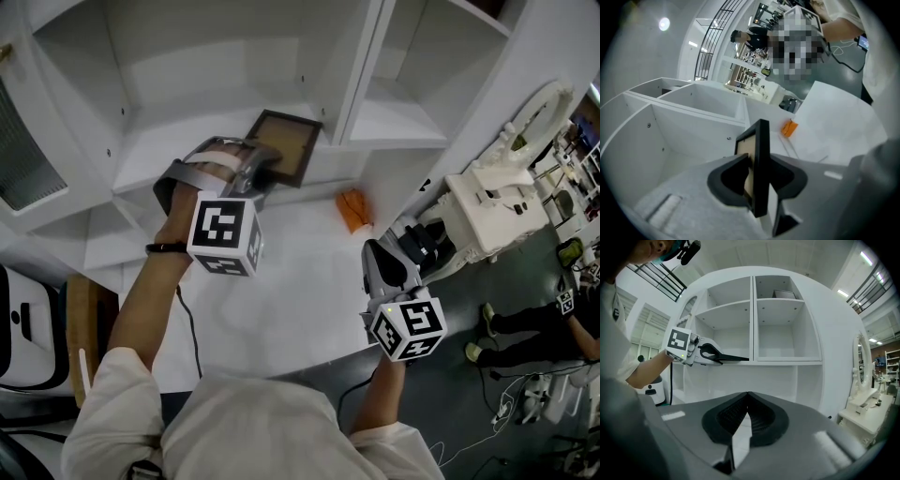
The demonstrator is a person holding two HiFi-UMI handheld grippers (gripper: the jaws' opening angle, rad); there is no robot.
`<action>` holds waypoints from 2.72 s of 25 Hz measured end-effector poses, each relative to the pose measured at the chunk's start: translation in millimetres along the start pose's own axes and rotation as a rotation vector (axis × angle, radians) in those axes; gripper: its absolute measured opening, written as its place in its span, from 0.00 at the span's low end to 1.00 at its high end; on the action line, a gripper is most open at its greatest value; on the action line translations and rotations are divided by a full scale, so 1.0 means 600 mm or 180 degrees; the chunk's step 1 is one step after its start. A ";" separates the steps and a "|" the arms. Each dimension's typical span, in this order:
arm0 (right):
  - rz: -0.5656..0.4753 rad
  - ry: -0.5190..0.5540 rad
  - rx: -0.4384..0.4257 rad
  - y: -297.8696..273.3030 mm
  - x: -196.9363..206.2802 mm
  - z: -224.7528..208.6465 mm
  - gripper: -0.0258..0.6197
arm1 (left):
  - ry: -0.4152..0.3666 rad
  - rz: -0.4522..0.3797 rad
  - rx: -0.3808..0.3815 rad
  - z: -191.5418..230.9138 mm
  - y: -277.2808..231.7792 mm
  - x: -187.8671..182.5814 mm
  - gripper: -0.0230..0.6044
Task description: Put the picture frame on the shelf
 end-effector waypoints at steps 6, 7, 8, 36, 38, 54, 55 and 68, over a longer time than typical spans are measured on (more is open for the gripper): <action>-0.0008 0.0001 -0.0014 -0.006 -0.003 -0.001 0.05 | 0.0014 0.0039 0.0021 0.006 -0.007 0.002 0.21; -0.0009 -0.0001 -0.0009 -0.006 -0.003 -0.002 0.05 | 0.0019 0.0052 0.0029 0.007 -0.010 0.002 0.21; -0.0009 -0.0002 -0.0002 -0.006 -0.003 -0.004 0.05 | 0.0029 0.0063 0.0034 0.008 -0.012 0.002 0.21; 0.0018 -0.0113 0.0004 -0.016 0.018 -0.031 0.05 | 0.0139 0.0088 0.0148 0.018 -0.073 0.004 0.36; -0.0001 -0.0152 -0.0027 -0.018 0.018 -0.033 0.05 | 0.0159 0.0102 0.0139 0.019 -0.079 0.006 0.37; 0.0013 -0.0215 -0.0101 -0.036 0.021 -0.061 0.05 | 0.0271 0.0243 0.0259 0.033 -0.112 0.014 0.44; 0.0019 -0.0217 -0.0099 -0.036 0.023 -0.063 0.05 | 0.0278 0.0248 0.0262 0.034 -0.115 0.015 0.44; 0.0068 -0.0201 -0.0118 -0.040 0.031 -0.072 0.05 | 0.0519 0.0396 0.0242 0.043 -0.129 0.024 0.46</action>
Point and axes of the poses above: the fingertips, and each gripper's own axes: y backward along the fingers, z to its left, x out of its underside, the point moved 9 cm from there along y, backward along the fingers, and after that the axes turned 13 degrees about -z, right-handed, at the moved point
